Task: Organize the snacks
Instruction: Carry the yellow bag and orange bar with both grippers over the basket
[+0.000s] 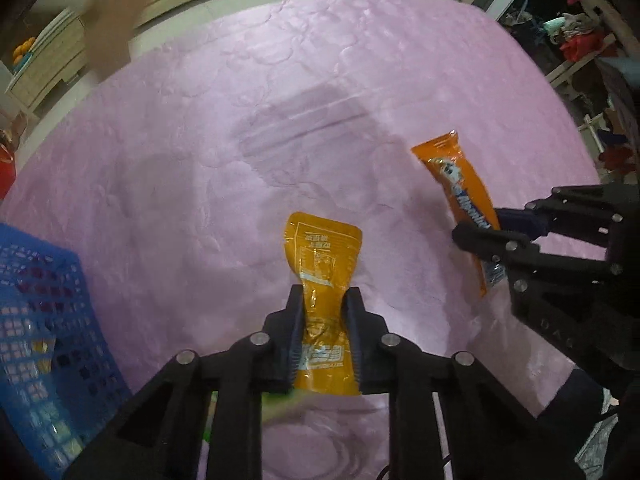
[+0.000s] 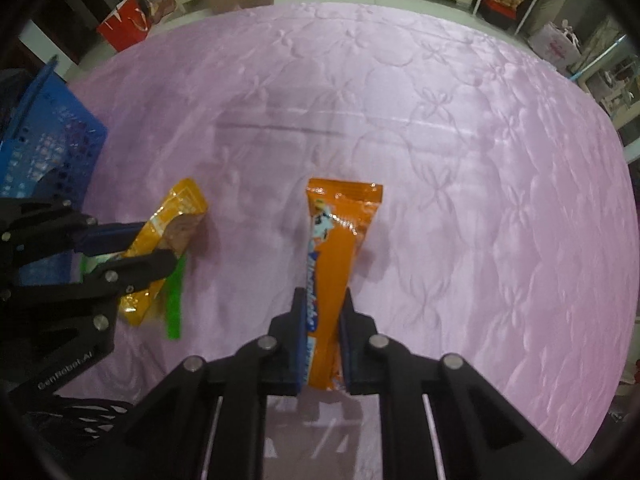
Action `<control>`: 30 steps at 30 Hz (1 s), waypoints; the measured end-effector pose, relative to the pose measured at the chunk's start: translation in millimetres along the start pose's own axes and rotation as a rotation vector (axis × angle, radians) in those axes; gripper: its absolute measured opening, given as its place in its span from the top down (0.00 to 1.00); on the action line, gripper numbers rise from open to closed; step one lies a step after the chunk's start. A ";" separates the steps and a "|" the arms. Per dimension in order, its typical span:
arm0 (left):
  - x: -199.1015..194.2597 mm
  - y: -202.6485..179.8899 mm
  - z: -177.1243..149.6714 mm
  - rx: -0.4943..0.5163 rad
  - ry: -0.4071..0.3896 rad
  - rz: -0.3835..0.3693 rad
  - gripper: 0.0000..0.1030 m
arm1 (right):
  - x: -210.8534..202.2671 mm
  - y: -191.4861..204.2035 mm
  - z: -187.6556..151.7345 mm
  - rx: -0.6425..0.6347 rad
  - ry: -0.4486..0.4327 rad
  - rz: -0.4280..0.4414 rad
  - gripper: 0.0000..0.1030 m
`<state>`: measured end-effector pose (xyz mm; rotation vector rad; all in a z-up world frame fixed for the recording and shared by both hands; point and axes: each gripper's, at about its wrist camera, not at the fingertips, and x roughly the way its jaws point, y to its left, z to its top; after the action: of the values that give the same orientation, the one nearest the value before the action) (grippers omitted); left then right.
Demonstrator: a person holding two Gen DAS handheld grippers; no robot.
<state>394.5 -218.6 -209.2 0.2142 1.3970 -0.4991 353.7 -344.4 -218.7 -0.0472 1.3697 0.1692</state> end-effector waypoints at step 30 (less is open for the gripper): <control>-185.4 60.8 -148.9 -0.131 -0.207 0.002 0.83 | -147.4 161.7 -50.9 -0.212 -0.174 0.092 0.83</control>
<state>273.5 -62.4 -63.6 0.0561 1.2214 -0.4144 252.4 -205.2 -74.3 -0.1436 1.1767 0.3869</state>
